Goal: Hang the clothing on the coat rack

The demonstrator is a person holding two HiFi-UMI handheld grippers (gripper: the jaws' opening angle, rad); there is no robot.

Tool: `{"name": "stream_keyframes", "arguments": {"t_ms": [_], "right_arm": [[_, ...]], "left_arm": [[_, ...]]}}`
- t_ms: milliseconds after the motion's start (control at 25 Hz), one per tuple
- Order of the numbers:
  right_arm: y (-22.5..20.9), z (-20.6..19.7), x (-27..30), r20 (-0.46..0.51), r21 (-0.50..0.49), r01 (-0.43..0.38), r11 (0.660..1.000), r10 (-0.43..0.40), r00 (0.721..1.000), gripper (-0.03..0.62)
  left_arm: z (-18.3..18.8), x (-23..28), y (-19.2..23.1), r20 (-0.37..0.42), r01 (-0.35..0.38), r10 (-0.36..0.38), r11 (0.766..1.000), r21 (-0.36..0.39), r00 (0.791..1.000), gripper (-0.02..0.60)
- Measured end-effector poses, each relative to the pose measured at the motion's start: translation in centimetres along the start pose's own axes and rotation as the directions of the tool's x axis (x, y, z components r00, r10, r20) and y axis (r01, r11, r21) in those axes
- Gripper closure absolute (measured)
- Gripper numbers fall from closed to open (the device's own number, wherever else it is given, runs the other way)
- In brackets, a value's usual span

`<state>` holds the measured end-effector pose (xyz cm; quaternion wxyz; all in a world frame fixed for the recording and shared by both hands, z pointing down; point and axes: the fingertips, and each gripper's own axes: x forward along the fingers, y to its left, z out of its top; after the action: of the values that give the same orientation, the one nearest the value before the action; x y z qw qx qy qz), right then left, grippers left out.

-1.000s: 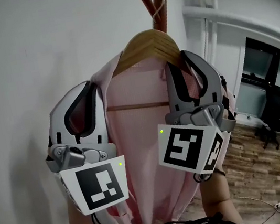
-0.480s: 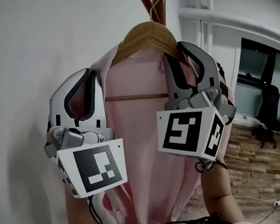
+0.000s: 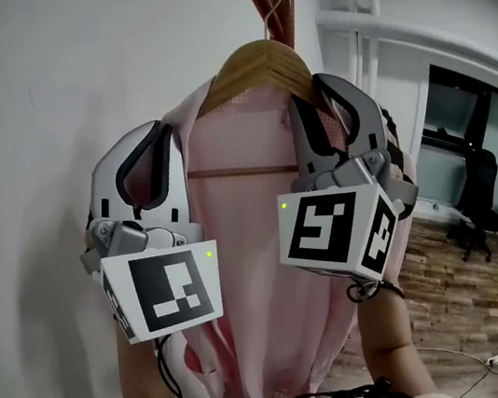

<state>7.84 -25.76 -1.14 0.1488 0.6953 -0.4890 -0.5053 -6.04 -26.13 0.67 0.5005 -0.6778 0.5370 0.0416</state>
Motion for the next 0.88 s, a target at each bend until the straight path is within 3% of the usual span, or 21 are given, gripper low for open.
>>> {"name": "stream_keyframes", "arguments": {"t_ms": [880], "right_arm": [[1.6, -2.1, -0.6, -0.038, -0.027, -0.054, 0.998, 0.052, 0.998, 0.462]], "left_arm": [[-1.8, -0.5, -2.5, -0.057, 0.033, -0.035, 0.999, -0.038, 0.998, 0.538]]}}
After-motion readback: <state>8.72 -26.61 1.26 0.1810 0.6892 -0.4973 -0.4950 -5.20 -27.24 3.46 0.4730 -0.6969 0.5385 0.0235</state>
